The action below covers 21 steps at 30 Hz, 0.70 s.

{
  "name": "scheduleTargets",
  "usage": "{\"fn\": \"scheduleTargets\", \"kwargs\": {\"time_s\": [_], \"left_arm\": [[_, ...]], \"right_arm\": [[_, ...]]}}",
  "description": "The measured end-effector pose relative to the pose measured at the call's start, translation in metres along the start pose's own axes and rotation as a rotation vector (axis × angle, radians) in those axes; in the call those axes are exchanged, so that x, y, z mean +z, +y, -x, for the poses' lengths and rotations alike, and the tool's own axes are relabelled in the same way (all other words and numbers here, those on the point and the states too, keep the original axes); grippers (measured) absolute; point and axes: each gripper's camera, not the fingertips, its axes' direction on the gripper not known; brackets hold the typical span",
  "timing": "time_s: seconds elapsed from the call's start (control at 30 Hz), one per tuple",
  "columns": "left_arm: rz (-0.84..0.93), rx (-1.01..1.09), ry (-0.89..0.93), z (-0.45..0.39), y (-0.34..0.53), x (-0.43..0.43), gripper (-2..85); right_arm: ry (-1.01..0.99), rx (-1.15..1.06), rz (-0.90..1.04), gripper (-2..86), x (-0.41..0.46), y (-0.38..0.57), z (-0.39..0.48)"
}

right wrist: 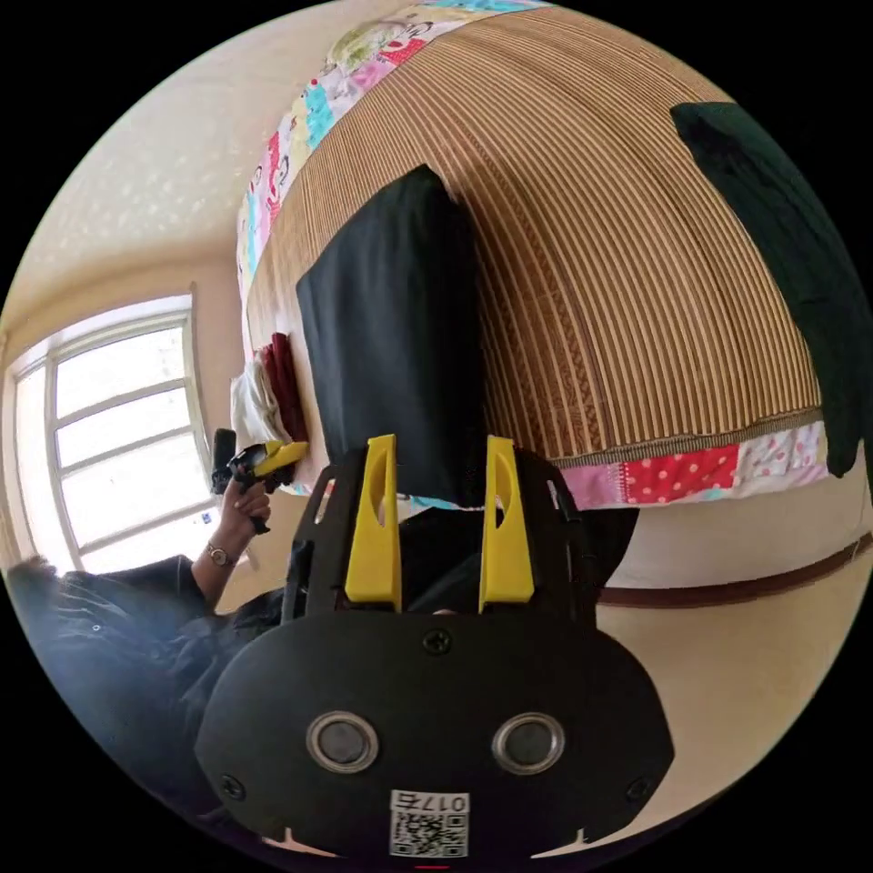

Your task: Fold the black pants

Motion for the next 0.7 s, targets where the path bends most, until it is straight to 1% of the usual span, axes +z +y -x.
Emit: {"fn": "scheduleTargets", "kwargs": {"time_s": [0.07,0.13,0.2,0.23,0.27,0.3,0.33,0.37,0.4,0.47,0.53,0.6,0.63,0.7], "left_arm": [[-0.021,0.065,-0.023,-0.002,-0.032,0.003,15.6],[0.007,0.123,-0.012,0.002,-0.076,0.021,16.2],[0.073,0.147,-0.032,0.007,-0.101,0.043,15.3],[0.115,0.157,0.002,0.01,-0.111,0.058,14.0],[0.128,0.146,0.03,0.012,-0.114,0.065,13.2],[0.129,0.102,0.066,0.015,-0.116,0.071,12.1],[0.11,0.077,0.058,0.014,-0.114,0.07,11.6],[0.118,0.071,0.063,0.013,-0.113,0.07,10.7],[0.164,0.065,0.109,0.009,-0.108,0.074,8.8],[0.171,0.076,0.088,-0.006,-0.093,0.071,7.9],[0.188,0.134,0.012,-0.044,-0.063,0.07,7.6],[0.212,0.165,-0.004,-0.074,-0.042,0.073,7.5],[0.213,0.179,0.015,-0.094,-0.03,0.076,7.4],[0.204,0.186,0.08,-0.125,-0.015,0.086,7.4]], "right_arm": [[-0.042,0.003,-0.001,15.9,0.016,-0.027,-0.006],[-0.03,0.009,0.052,17.1,0.044,-0.05,-0.008],[-0.165,-0.011,0.104,17.2,0.074,-0.069,0.003],[-0.198,-0.017,0.124,17.3,0.082,-0.072,0.009],[-0.184,-0.028,0.143,17.3,0.095,-0.073,0.024],[-0.073,-0.043,0.144,16.2,0.101,-0.072,0.041],[-0.038,-0.052,0.147,15.6,0.103,-0.071,0.049],[-0.06,-0.039,0.168,13.6,0.105,-0.069,0.059],[-0.146,0.0,0.177,11.5,0.101,-0.066,0.063],[-0.289,-0.024,0.163,8.9,0.086,-0.052,0.08],[-0.263,-0.094,0.18,7.6,0.066,-0.036,0.109],[-0.203,-0.18,0.178,6.6,0.022,-0.01,0.146],[-0.199,-0.19,0.172,6.4,0.007,-0.004,0.153],[-0.188,-0.212,0.126,6.4,-0.058,0.018,0.174]]}}
